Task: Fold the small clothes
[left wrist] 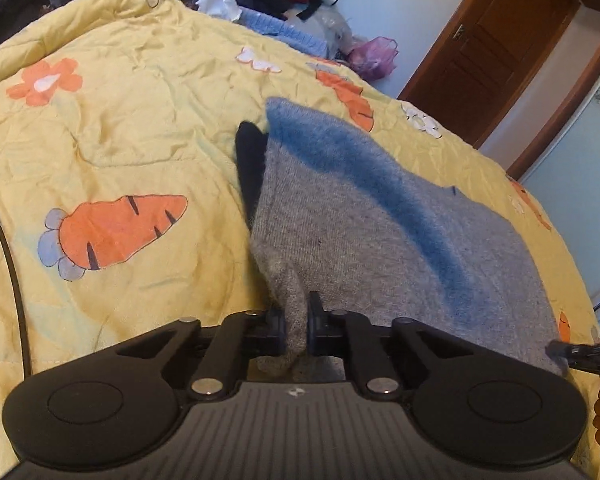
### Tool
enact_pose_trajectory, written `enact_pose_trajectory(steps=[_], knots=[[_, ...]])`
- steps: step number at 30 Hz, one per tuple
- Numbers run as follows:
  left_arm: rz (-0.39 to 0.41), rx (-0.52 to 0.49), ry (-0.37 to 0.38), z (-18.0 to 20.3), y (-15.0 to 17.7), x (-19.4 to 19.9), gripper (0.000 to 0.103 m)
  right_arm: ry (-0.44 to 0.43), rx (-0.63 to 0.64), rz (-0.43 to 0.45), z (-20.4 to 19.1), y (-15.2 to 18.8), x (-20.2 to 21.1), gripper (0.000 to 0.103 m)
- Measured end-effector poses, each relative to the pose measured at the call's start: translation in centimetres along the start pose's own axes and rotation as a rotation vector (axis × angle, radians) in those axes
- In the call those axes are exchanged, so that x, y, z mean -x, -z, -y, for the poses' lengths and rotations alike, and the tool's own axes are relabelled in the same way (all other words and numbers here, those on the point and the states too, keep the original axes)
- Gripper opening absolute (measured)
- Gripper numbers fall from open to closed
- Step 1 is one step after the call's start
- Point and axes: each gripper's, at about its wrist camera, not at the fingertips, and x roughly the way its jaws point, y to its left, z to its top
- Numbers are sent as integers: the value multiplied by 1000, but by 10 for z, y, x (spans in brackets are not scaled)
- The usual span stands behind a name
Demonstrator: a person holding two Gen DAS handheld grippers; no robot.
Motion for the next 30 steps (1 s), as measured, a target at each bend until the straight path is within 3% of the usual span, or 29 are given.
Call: enact_pose_trajectory(steps=[1,4,6,9,12,13,14,15,16,19,20,22,24,30], knots=[[15,-13,-3,1,1,8,7,9,31,-15,-5,-3,-1,15],[90,-46,16,0,10,52,6,1,104,27,-17,-11,24,15],[61,-39,23,-11,21,60,6,12,99,59,-9,-12,38,14],[-11,-1,6,-25,37,39,8,25,57,14,9,-7,19,15],[-1,41,28,-24,38,48,20,26,50,11,5,0,17,40],[0,59,54,-25,40,56,33,14,36,34,4,2,25,65],[14,82,84,-27,43,65,62,1,18,78,5,5,36,85],[41,121,113,-31,48,72,77,-19,-10,127,8,7,48,91],[65,173,135,-36,53,77,101,-54,-58,161,14,8,57,93],[29,381,203,-54,63,64,102,-185,-296,139,45,10,55,91],[63,412,221,-55,65,63,103,-210,-347,101,51,12,48,89],[68,476,249,-55,64,56,103,-214,-409,23,52,19,30,86],[59,557,316,-54,67,51,103,-242,-454,17,51,26,27,82],[146,544,277,-44,65,44,103,-277,-485,105,44,37,24,82]])
